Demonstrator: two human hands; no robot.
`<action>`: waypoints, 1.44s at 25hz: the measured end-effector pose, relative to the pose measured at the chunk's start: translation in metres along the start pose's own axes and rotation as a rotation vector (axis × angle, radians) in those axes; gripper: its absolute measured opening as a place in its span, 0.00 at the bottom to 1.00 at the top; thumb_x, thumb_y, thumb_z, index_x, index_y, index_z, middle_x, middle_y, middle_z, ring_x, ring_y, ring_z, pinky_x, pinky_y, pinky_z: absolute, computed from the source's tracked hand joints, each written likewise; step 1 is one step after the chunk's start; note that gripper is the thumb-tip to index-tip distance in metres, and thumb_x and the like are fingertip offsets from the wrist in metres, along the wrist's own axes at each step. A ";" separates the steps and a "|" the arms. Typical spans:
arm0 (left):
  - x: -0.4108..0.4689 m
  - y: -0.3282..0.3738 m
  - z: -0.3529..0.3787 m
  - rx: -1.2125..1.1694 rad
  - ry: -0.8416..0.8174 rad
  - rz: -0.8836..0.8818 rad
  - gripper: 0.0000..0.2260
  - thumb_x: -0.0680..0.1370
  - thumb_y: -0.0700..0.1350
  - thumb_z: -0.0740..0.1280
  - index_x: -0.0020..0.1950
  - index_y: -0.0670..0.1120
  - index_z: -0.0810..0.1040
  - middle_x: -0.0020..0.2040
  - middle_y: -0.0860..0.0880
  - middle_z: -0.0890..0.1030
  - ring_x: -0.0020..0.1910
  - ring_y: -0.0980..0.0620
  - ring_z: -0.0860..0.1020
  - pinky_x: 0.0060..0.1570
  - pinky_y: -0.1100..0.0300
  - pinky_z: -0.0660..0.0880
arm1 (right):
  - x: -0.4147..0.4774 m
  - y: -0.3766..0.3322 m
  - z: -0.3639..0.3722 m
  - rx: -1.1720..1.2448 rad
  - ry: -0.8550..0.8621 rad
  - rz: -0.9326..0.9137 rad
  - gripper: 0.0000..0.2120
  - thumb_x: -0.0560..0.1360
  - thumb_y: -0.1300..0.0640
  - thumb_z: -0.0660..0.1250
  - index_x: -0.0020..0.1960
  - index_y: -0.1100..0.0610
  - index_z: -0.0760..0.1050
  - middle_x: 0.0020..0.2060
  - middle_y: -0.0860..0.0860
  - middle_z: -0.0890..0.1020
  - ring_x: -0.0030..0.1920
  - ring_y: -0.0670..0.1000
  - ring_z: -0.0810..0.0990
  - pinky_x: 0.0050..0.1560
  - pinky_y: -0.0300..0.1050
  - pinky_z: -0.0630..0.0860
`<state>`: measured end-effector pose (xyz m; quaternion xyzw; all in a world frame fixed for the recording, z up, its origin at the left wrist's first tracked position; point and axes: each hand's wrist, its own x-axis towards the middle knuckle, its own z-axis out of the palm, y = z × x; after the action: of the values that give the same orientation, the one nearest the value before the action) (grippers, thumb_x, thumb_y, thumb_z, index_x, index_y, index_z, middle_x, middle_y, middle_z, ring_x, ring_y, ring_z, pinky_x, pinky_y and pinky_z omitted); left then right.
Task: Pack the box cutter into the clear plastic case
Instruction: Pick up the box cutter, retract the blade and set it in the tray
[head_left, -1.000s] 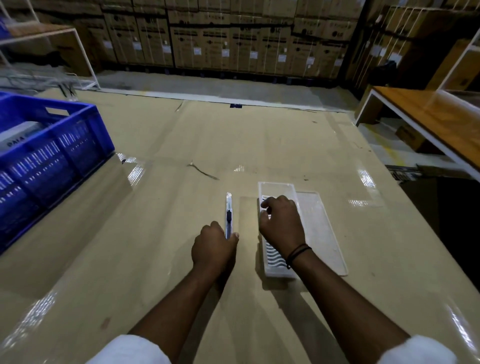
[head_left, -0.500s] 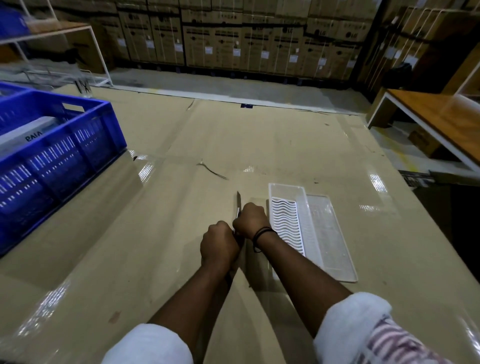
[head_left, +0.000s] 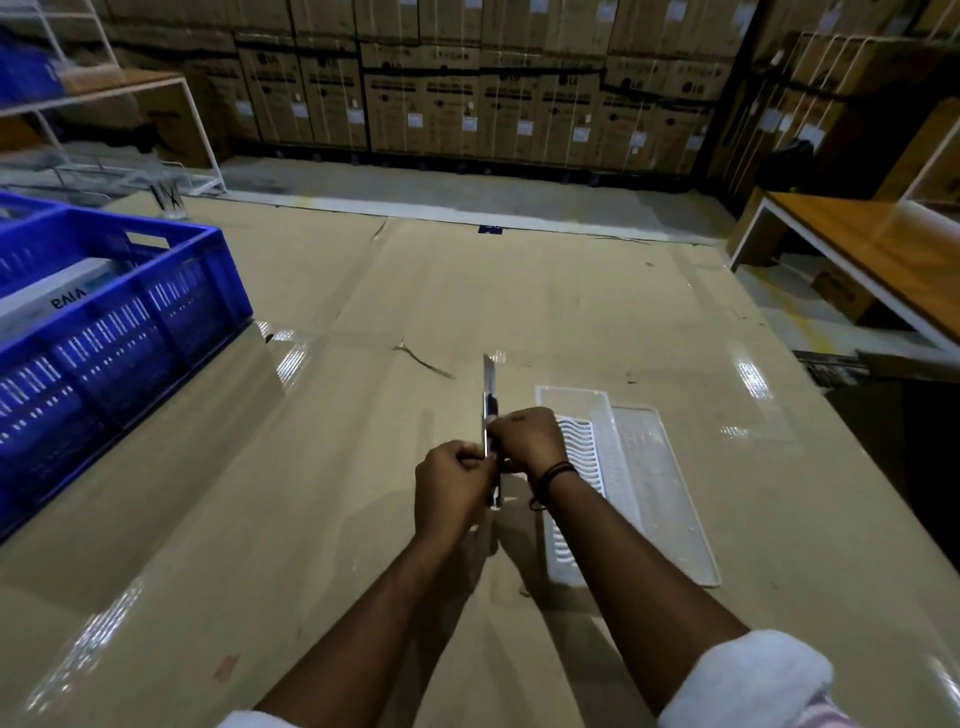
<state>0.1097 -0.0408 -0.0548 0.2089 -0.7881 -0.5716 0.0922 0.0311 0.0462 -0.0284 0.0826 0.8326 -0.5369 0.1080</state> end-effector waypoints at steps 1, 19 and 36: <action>0.002 0.010 0.001 -0.038 -0.012 0.043 0.03 0.75 0.47 0.75 0.42 0.50 0.86 0.36 0.51 0.87 0.34 0.54 0.86 0.43 0.48 0.86 | -0.003 -0.007 -0.009 0.114 0.021 -0.028 0.11 0.74 0.59 0.71 0.38 0.66 0.80 0.37 0.62 0.81 0.40 0.62 0.82 0.51 0.66 0.82; -0.015 0.106 0.033 -0.210 -0.323 0.460 0.21 0.73 0.51 0.78 0.63 0.60 0.78 0.46 0.54 0.87 0.37 0.54 0.87 0.37 0.58 0.84 | -0.031 -0.047 -0.138 0.405 0.179 -0.427 0.09 0.78 0.55 0.69 0.45 0.58 0.86 0.37 0.53 0.86 0.40 0.54 0.84 0.40 0.50 0.83; -0.011 0.090 0.018 0.228 -0.405 0.720 0.54 0.69 0.49 0.82 0.82 0.66 0.48 0.57 0.59 0.79 0.42 0.57 0.82 0.42 0.64 0.82 | -0.039 -0.039 -0.136 0.431 0.041 -0.534 0.14 0.77 0.66 0.68 0.56 0.52 0.84 0.49 0.56 0.87 0.45 0.53 0.85 0.47 0.51 0.84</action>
<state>0.0925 0.0030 0.0246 -0.1870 -0.8712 -0.4414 0.1056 0.0466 0.1534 0.0713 -0.1068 0.6941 -0.7081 -0.0729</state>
